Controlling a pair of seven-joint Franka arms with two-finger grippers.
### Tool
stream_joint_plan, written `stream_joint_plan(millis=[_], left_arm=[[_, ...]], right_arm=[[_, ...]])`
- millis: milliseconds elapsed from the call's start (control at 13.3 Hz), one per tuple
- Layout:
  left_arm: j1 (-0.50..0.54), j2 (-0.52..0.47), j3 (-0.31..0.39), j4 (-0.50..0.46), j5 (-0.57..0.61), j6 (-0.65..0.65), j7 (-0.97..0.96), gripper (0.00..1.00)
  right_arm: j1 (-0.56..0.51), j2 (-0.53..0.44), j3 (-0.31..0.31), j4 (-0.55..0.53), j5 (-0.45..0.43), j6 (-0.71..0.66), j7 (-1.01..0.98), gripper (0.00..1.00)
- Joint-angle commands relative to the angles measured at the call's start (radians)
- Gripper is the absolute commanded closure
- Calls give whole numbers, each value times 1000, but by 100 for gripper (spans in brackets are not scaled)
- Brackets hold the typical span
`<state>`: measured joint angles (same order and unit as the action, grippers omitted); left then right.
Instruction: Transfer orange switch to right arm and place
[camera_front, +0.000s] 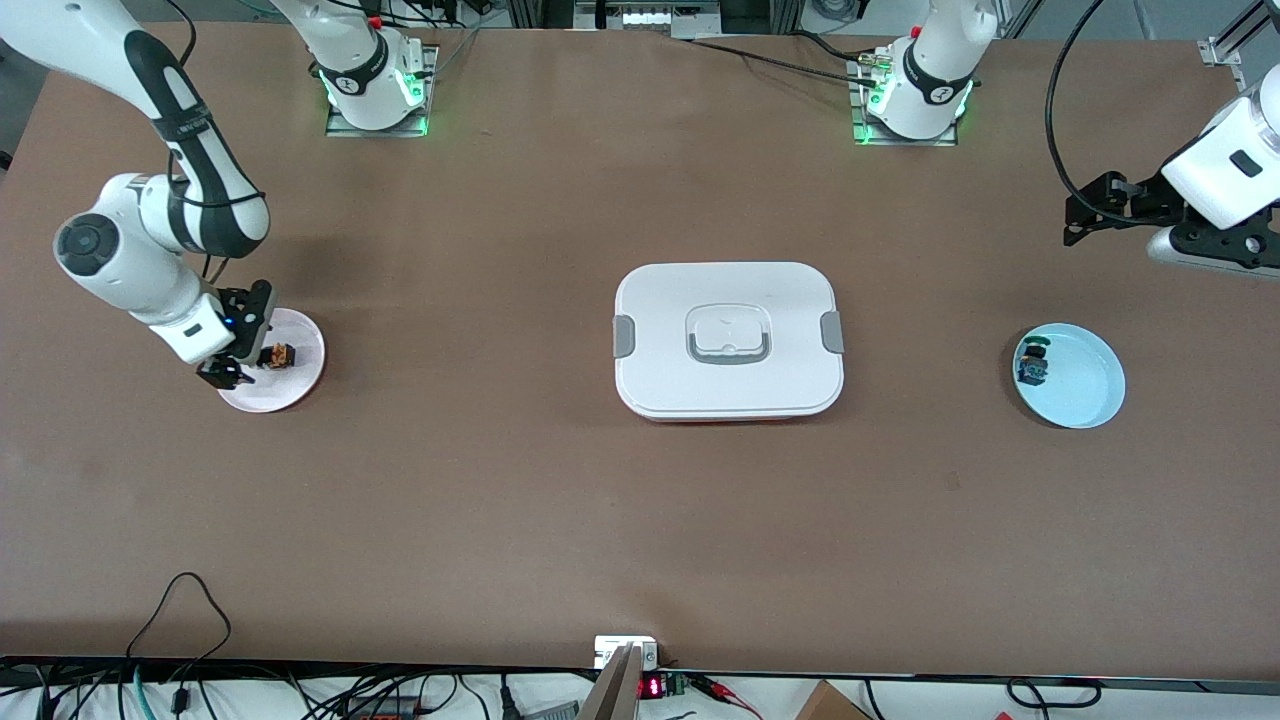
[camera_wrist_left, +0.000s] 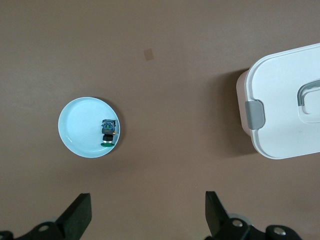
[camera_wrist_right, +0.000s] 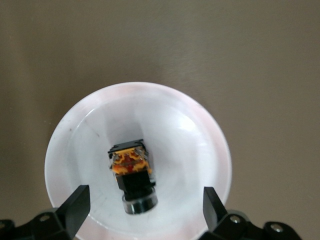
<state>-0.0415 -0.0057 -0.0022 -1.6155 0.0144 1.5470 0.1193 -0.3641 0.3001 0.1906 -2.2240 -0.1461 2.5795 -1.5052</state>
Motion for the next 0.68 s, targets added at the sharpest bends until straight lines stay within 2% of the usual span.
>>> stream_joint_plan(millis=[0, 150, 375, 601], left_arm=[[-1, 13, -1, 34, -5, -22, -12, 0], [-6, 13, -2, 34, -5, -22, -13, 0], [-5, 15, -2, 34, -5, -24, -9, 0], [-6, 15, -2, 32, -5, -25, -9, 0]], right_arm=[[13, -55, 9, 119, 138, -210, 13, 0], [19, -55, 9, 225, 238, -365, 55, 0], [50, -79, 10, 312, 246, -497, 217, 0], [95, -108, 10, 395, 279, -671, 550, 0]])
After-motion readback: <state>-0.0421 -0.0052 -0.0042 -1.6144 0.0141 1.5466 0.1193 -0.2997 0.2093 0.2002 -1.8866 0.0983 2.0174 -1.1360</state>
